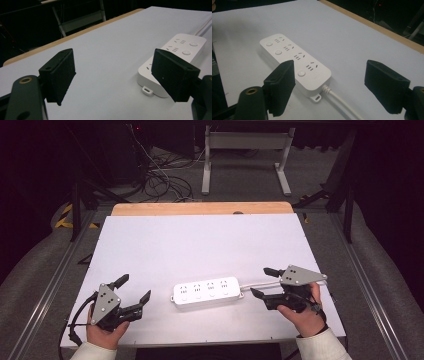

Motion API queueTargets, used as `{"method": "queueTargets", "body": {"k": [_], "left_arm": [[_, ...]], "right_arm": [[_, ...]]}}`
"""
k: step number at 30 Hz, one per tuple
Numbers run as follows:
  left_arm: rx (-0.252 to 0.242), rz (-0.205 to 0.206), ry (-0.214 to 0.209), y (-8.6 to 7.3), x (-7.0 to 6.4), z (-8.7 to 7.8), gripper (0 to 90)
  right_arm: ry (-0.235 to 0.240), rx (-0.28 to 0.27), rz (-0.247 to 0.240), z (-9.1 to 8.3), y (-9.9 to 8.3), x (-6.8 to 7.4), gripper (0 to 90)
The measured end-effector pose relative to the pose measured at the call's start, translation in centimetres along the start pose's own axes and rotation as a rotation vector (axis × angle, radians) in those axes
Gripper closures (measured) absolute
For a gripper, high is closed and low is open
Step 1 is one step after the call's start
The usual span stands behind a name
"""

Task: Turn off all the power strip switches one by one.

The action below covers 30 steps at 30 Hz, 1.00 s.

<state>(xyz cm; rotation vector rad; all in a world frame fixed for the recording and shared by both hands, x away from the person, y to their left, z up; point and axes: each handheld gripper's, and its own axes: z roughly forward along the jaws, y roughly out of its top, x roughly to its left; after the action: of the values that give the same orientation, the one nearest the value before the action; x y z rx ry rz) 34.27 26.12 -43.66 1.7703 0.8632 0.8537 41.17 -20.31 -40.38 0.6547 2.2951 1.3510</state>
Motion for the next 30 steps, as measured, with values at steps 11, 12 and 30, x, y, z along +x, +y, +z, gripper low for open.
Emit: {"method": "queueTargets", "body": {"k": [11,12,30], "left_arm": [[-0.001,0.004,0.001,0.0,-0.1,0.0,19.7],[-0.001,0.004,0.001,0.0,-0.1,0.0,19.7],[0.003,0.008,0.002,0.0,-0.1,0.0,19.7]], "right_arm": [[0.039,0.006,-0.022,2.2,1.8,0.1,24.6],[0.042,0.006,-0.026,2.4,2.0,0.2,24.6],[0.093,0.028,-0.040,6.0,3.7,1.2,21.2]]}}
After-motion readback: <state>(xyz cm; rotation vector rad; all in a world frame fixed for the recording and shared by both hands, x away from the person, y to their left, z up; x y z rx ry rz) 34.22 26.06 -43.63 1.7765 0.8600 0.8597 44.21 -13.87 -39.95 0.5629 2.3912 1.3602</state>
